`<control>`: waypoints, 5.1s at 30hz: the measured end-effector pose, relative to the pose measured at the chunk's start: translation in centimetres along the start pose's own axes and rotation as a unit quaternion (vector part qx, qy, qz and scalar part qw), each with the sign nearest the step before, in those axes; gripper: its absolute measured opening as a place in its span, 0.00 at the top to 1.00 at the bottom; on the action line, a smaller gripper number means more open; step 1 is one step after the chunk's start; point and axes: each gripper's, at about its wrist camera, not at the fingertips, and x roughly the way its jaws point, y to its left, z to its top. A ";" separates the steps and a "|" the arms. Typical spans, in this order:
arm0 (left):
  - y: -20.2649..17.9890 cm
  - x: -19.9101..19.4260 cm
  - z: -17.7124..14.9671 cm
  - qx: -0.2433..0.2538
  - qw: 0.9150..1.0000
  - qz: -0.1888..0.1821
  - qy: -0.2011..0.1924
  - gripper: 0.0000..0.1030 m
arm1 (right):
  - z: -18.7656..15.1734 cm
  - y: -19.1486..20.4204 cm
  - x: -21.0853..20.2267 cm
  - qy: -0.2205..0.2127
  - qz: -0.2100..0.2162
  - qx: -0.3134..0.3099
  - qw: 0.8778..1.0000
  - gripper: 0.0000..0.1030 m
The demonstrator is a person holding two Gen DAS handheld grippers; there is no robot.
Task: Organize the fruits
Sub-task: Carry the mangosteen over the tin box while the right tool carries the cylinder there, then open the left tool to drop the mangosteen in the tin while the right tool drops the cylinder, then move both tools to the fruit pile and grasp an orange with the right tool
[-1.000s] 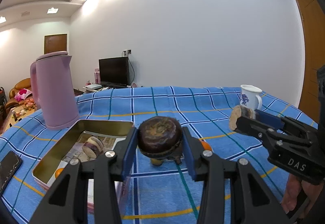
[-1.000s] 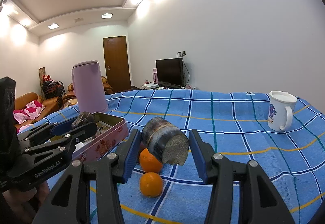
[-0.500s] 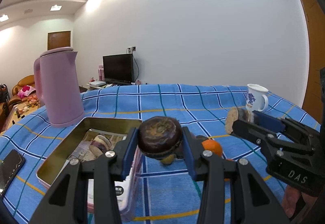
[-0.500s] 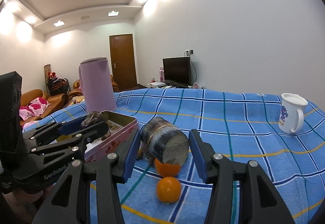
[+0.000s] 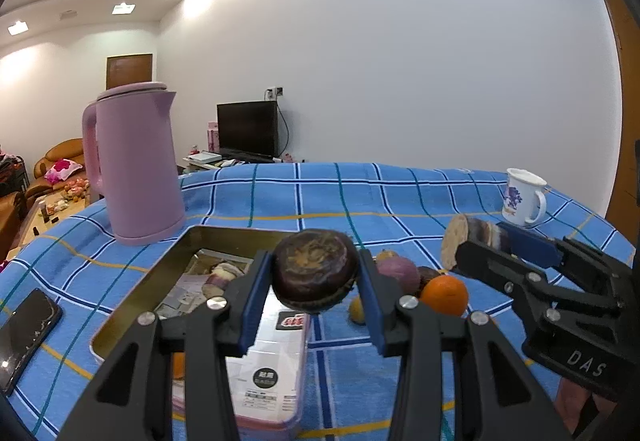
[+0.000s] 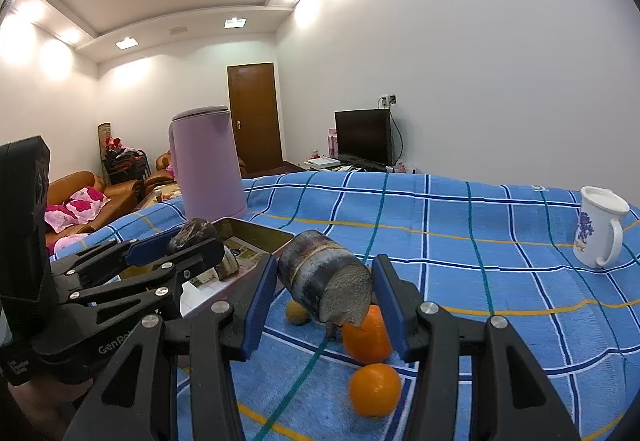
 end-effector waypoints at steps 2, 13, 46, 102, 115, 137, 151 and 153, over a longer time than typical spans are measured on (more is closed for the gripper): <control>0.3 0.1 0.0 -0.002 1.000 0.003 0.000 0.57 | 0.1 0.2 0.3 0.001 0.003 0.001 1.000 0.50; 2.4 0.7 0.1 -0.012 1.000 0.020 0.007 0.57 | 0.5 2.3 2.4 0.013 0.024 -0.011 1.000 0.50; 8.0 2.5 0.0 -0.037 0.995 0.077 0.058 0.57 | 1.3 6.5 7.2 0.049 0.057 -0.031 0.997 0.50; 11.0 4.9 -0.5 -0.055 0.984 0.117 0.122 0.57 | 1.4 8.9 12.2 0.137 0.093 -0.033 0.986 0.50; 10.7 4.6 -0.4 -0.051 0.985 0.120 0.115 0.57 | 1.1 8.8 12.8 0.153 0.101 -0.027 0.983 0.50; 8.2 4.1 -0.3 0.005 0.990 0.094 0.106 0.26 | 1.5 5.5 10.2 0.099 0.017 0.029 0.994 0.27; 6.0 2.6 -0.3 -0.009 0.994 0.075 0.083 0.25 | 0.1 -3.1 4.6 0.113 -0.060 0.049 0.991 0.27; 5.0 2.6 -0.4 -0.003 0.994 0.066 0.083 0.25 | -0.3 -3.5 3.9 0.119 -0.058 0.048 0.990 0.27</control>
